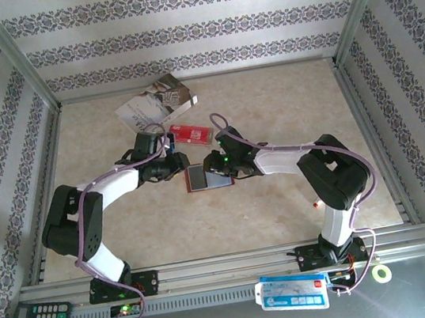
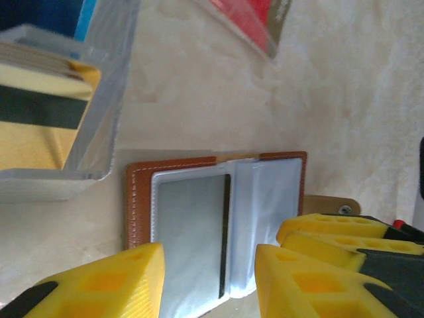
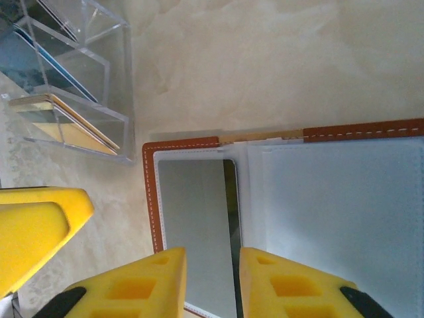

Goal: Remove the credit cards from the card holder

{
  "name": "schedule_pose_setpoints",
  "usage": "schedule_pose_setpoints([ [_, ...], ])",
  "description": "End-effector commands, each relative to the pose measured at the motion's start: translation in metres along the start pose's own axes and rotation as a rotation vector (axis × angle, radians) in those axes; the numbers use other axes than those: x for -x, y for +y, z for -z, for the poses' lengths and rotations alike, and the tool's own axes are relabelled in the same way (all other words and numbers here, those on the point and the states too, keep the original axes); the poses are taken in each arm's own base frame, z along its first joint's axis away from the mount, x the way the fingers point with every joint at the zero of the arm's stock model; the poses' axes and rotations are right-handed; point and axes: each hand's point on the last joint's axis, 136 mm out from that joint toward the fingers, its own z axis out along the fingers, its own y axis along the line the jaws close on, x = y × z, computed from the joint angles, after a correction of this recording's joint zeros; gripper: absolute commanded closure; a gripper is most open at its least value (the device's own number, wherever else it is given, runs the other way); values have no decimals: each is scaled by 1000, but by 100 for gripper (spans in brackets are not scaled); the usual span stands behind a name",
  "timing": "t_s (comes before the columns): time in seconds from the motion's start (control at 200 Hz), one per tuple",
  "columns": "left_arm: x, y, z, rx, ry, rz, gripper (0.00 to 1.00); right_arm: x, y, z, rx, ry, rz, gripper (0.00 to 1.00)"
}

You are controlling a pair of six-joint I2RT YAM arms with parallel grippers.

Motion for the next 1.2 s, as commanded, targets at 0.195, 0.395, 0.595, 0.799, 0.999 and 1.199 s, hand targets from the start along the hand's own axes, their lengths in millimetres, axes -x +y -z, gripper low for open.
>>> schedule_pose_setpoints([
  [0.195,-10,6,-18,80,46,-49,71,1,14,-15,36,31,-34,76],
  [0.395,-11,6,-24,90,44,-55,78,-2,8,-22,24,46,-48,77],
  [0.595,-14,14,-31,118,57,-52,80,-7,1,-29,11,68,-49,77],
  [0.799,-16,17,-34,159,66,-82,80,-10,-5,-30,-25,60,-29,78],
  [0.999,-25,33,-38,199,80,-74,80,-10,-16,-32,-48,59,-46,80],
  [1.199,-33,48,-39,240,90,-64,81,-10,-22,-30,-61,52,-58,81],
])
